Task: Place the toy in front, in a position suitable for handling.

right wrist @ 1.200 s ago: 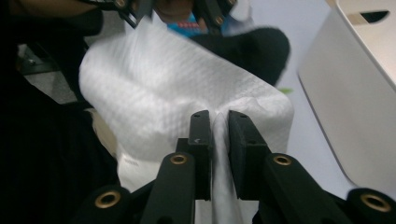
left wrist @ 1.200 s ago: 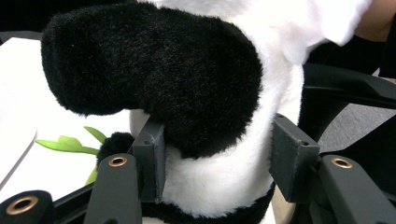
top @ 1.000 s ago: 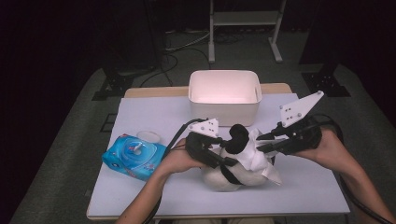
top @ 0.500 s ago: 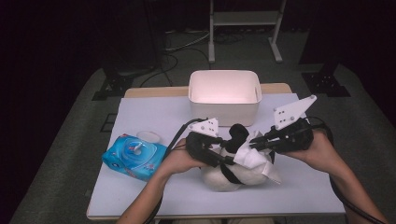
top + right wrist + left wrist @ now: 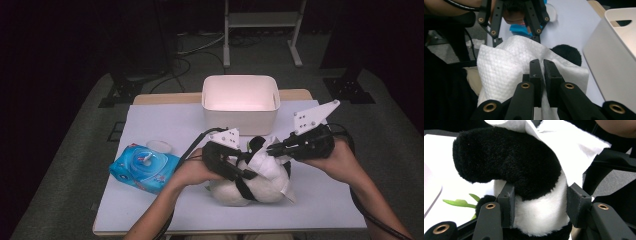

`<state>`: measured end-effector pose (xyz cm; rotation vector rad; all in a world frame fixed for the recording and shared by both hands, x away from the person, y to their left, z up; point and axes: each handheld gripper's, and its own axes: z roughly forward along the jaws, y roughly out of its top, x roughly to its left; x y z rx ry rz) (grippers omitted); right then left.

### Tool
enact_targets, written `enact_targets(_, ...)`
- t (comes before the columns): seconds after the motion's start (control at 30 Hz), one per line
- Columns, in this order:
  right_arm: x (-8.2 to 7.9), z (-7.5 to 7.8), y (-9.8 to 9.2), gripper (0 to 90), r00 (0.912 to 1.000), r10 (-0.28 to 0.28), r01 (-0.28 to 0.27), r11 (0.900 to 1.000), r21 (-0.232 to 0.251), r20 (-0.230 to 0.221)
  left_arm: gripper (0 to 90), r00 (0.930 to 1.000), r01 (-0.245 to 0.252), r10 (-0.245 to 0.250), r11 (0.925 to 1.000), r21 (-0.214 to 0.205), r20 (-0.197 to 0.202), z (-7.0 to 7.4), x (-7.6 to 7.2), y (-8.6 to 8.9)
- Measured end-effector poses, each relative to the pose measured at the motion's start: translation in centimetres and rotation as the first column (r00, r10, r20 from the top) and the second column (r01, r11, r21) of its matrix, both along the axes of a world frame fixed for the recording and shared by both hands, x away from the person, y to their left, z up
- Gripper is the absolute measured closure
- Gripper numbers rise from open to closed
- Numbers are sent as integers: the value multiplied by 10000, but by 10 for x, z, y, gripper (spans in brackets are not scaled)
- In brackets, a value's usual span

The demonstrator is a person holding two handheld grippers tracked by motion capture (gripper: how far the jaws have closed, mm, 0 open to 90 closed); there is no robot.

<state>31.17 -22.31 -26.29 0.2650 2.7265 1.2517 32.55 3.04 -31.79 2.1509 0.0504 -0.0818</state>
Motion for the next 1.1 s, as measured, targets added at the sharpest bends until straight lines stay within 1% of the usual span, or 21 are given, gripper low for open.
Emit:
enact_targets(0.03,0,-1,-1,854,10000,46,-46,10000,4,29,486,10000,-13,13,10000,12,6,0,1,0)
enact_targets(0.1,-2,-4,-6,855,9997,129,-129,9999,-25,-191,485,9997,-225,225,9997,23,8,-1,2,0)
enact_targets(0.13,-3,-7,-8,855,9995,196,-199,9997,-123,-263,484,9996,-280,280,9996,12,-69,-1,3,0)
enact_targets(0.17,-5,-9,-9,855,9991,209,-215,9996,-159,-365,484,9997,-192,193,9998,22,-114,-2,3,-2)
enact_targets(0.23,-4,-11,-12,855,9988,206,-209,9998,-59,-439,484,9999,-128,128,9999,83,-77,-2,3,-5)
enact_targets(0.27,-4,-11,-11,855,9995,146,-148,9999,-57,-279,484,9999,-53,54,9999,120,-88,-3,2,-8)
enact_targets(0.33,-1,-8,-9,855,9997,35,-31,9999,152,-226,484,9999,170,-170,9994,292,-18,-3,-1,-16)
enact_targets(0.37,0,-6,-7,855,9999,-39,41,9997,224,-115,484,9997,247,-250,9990,370,52,-4,-2,-18)
enact_targets(0.43,2,-5,-4,854,10000,-93,93,9999,117,24,484,9999,133,-134,9992,385,29,-5,-1,-21)
enact_targets(0.47,2,-6,-3,853,9998,-182,183,9998,-41,86,484,10000,57,-56,9994,335,-8,-5,0,-21)
enact_targets(0.5,2,-7,-4,853,9998,-207,208,9998,-41,81,484,10000,18,-16,9996,265,-89,-6,2,-19)
enact_targets(0.57,2,-11,-11,854,9997,-156,160,9997,161,-209,484,9998,-156,158,9997,162,-73,-6,4,-17)
enact_targets(0.6,1,-13,-13,854,9995,-175,180,9997,183,-279,484,9996,-285,286,9994,173,-40,-6,5,-15)
enact_targets(0.63,1,-16,-17,854,9990,-127,136,9997,209,-422,484,9993,-360,361,9993,130,-89,-7,6,-14)
enact_targets(0.7,-2,-24,-25,853,9970,-50,67,9997,215,-778,485,9993,-347,348,9993,119,-157,-7,6,-13)
enact_targets(0.77,-3,-28,-29,852,9958,-8,35,9995,300,-910,487,9997,-225,226,9996,184,-94,-8,4,-17)
enact_targets(0.83,-2,-28,-30,853,9972,-252,278,9989,365,-703,490,9999,-111,112,9995,284,-12,-9,2,-22)
enact_targets(0.9,2,-27,-29,853,9968,-279,314,9985,455,-755,490,10000,52,-56,9988,477,70,-10,0,-28)
enact_targets(1.0,7,-26,-26,848,9968,-465,488,9982,338,-651,488,10000,43,-44,9986,519,9,-13,0,-34)
enact_targets(1.1,8,-29,-29,849,9958,-610,628,9977,237,-685,488,9999,-95,91,9981,605,70,-15,0,-37)
